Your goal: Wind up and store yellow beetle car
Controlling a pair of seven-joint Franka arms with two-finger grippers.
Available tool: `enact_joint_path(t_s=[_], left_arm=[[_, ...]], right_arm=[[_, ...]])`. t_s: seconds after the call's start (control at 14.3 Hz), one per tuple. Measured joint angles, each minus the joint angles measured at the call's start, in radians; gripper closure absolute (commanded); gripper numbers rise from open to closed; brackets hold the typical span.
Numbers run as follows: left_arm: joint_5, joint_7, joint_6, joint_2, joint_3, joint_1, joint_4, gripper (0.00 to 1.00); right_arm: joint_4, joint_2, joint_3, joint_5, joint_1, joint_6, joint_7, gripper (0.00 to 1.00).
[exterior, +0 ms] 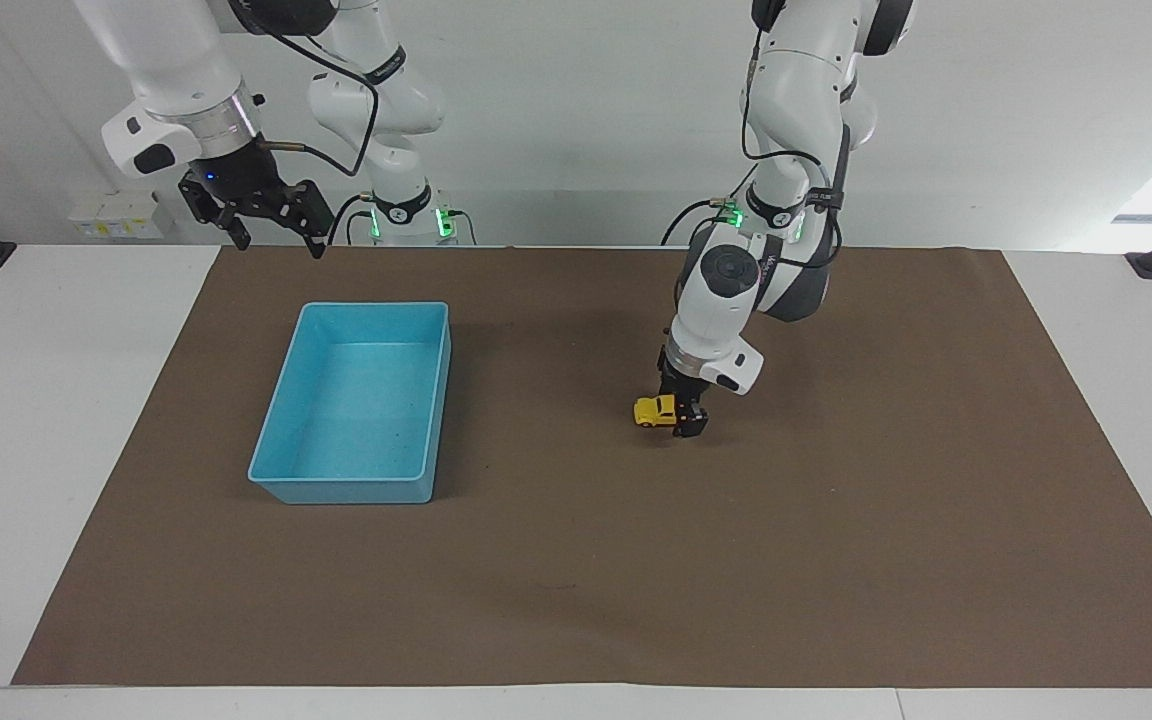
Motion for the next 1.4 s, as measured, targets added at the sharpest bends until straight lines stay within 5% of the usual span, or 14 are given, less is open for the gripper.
enact_joint_path(t_s=[0.7,1.19,1.33,1.4], left_arm=[[0.0,0.104,-0.002,-0.023,0.016,0.014,-0.035,0.93],[-0.005,0.297,-0.032,-0.085,0.024,0.185,-0.116,0.86],[-0.005,0.316,-0.038,-0.089,0.024,0.212,-0.12,0.74],[-0.005,0.319,-0.04,-0.09,0.024,0.219,-0.12,0.52]], right_arm=[[0.0,0.0,0.0,0.0,0.0,0.0,0.0,0.0],[0.0,0.0,0.0,0.0,0.0,0.0,0.0,0.0],[0.0,0.0,0.0,0.0,0.0,0.0,0.0,0.0],[0.0,0.0,0.0,0.0,0.0,0.0,0.0,0.0]])
